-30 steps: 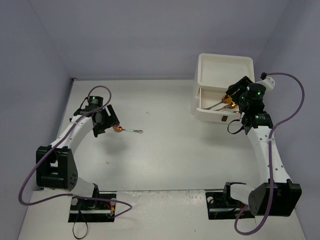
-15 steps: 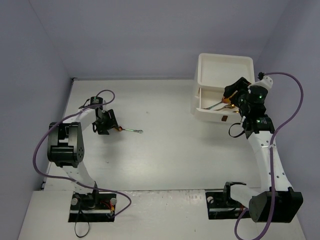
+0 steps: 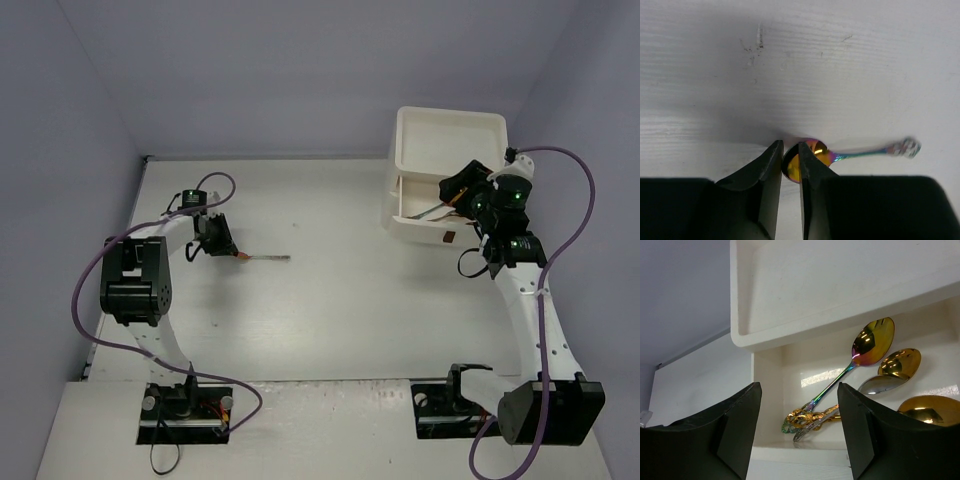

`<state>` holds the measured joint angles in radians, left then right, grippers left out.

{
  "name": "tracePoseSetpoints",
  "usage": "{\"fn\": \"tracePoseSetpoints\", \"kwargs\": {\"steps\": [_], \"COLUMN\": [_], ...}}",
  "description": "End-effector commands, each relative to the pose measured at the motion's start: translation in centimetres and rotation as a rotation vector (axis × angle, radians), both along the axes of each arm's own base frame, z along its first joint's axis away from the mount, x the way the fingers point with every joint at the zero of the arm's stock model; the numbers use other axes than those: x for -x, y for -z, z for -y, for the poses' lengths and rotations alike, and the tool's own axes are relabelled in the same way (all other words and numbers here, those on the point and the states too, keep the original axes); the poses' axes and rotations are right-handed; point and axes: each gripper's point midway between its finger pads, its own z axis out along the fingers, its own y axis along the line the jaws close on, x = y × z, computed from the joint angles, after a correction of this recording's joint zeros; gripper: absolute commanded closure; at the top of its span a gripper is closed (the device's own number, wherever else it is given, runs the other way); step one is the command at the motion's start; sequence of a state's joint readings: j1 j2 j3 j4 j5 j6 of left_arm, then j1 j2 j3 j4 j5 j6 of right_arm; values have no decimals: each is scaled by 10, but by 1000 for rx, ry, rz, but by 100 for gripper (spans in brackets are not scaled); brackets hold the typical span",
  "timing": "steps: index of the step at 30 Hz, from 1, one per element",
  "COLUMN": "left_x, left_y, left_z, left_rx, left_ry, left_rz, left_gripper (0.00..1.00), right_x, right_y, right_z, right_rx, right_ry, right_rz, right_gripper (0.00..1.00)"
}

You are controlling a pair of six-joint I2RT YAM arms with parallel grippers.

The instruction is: Sort the eating utensils into containers

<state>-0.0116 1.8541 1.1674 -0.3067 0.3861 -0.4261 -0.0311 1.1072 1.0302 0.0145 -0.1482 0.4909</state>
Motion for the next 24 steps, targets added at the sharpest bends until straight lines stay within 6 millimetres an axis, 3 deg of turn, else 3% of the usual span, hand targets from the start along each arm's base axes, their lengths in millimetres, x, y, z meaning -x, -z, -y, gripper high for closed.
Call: {"fn": "tracePoseSetpoints", "kwargs": {"steps": [1,5,7,14,18,22,24], "left_x": [-5,-10,-13,-9,8,26,33], "left_y": [-12,-39,-58,-166,-216,-249,-261], "left_z": [4,9,12,37,62,82,91], "left_rx": [23,41,47,12,-3,4,6], "left_ry": [35,53,75,208,303,365,389], "left_rz": [52,124,179,489,633,704,724], "left_gripper": [97,100,100,100,100,100,100], "right_x": [1,2,5,28,50,75,84], "right_y": [-31,-45,-54,-78,-76,-59,-52], "right_z": [-16,-34,-54,-145,-206,-261,-280], "right_rx": [24,65,93,134,126,149,163], "right_ry": [-101,-212,-308,-702,-921,-1090,-1145], "right_rz": [104,141,170,260,269,242,229], "right_gripper": [41,41,41,41,40,39,39]}}
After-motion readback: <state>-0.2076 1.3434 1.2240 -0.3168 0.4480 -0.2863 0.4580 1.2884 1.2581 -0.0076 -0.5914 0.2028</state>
